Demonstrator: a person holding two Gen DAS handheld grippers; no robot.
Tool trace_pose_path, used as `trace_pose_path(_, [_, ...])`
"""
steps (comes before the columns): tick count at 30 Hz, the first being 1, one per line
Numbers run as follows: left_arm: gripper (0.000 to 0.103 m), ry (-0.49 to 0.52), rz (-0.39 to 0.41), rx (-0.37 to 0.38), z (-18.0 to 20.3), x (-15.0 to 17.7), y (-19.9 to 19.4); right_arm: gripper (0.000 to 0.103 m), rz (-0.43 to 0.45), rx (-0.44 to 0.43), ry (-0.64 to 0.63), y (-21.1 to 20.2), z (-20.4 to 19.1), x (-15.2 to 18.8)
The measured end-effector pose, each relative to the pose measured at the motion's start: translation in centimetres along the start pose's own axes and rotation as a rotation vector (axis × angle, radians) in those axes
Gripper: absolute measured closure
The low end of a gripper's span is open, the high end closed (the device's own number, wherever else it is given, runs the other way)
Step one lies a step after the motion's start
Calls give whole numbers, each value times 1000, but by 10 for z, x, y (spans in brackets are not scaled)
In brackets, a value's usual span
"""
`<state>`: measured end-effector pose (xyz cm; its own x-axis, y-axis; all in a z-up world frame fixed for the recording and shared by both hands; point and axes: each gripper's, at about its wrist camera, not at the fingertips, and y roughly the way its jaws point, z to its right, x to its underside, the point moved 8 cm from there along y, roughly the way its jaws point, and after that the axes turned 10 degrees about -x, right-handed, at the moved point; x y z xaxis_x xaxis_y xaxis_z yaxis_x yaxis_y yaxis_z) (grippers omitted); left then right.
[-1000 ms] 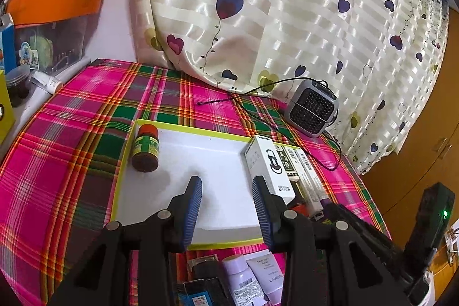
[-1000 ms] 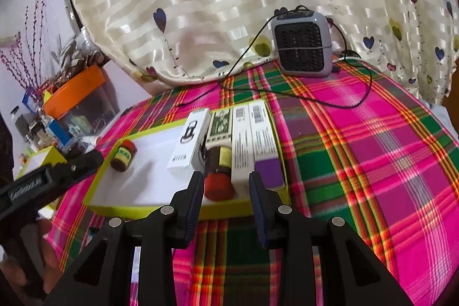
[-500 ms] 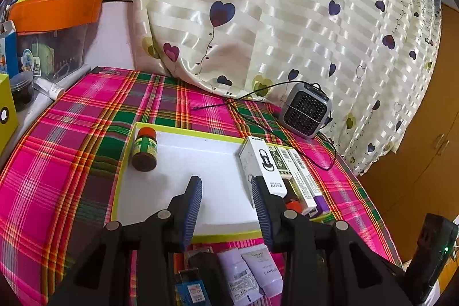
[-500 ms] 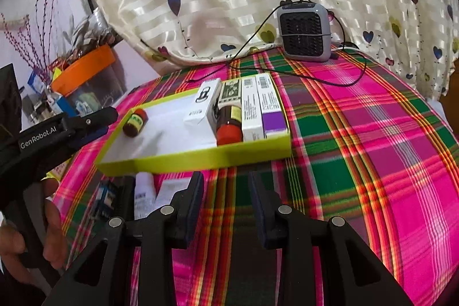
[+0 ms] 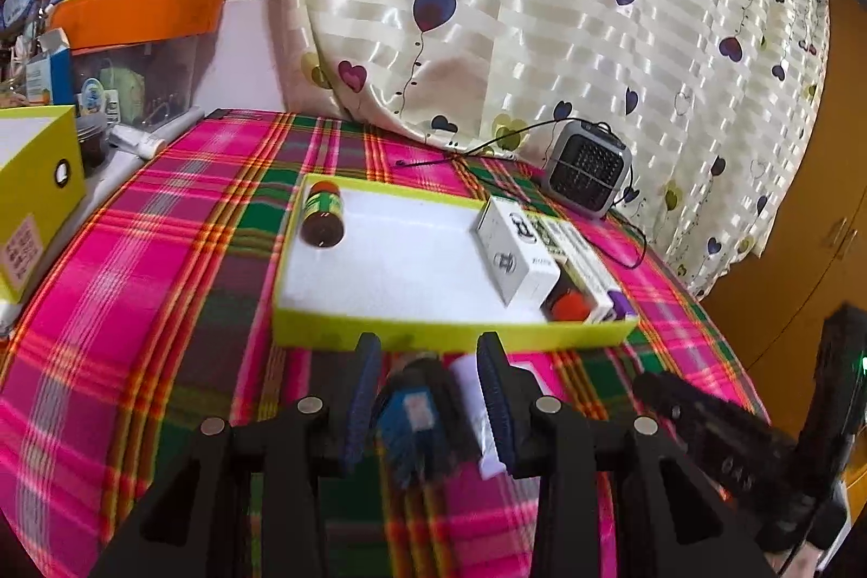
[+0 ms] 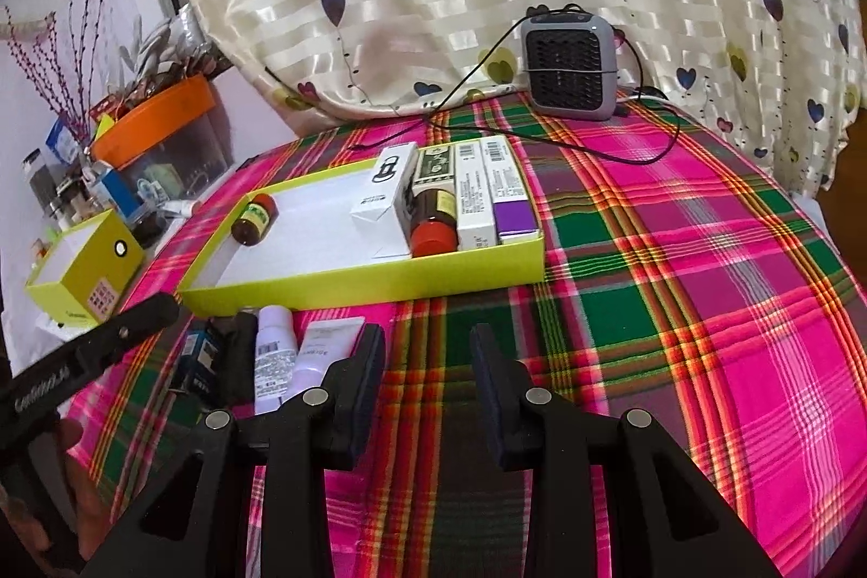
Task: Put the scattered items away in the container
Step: 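Move the left tool to the dark blue box and grasp it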
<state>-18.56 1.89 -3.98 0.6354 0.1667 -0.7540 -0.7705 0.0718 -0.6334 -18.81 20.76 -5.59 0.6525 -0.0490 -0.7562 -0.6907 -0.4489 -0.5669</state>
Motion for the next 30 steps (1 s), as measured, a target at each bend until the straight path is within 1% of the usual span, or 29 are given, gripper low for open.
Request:
trace_pose_path(4, [66,9,-9,-12,-6,9,-10,68,-28,-19,-8,3,-9,6])
trace_pose_path(7, [66,10,-10,-24,-11,15,-18,66,-33,-19,-21,1,-14,10])
trace_pose_path(12, [66,9,-39,-38,-16,24,-22,66,-59,-32,-31,0,-22,20])
trace_pose_path(17, [66,22,-61,-43,-14,30,-24,64,-75,-41,-48,-1,-29,26])
trace_pose_path(19, [66,26,-65,-46,-14,32,-26,63,-86,-42,-52,-1,-31,28])
trace_pose_path(23, [66,24,-77,-46,-15,37,-27,53,-106,-52,-62,1,-34,31])
trace_pose_path(26, [66,25,-84,-43,-15,39,-27,53,-143,-63,-62,6,-37,37])
trace_pose_path(30, [66,29,-91,-39,-12,42,-28,53,-147,-49,-64,7,-36,39])
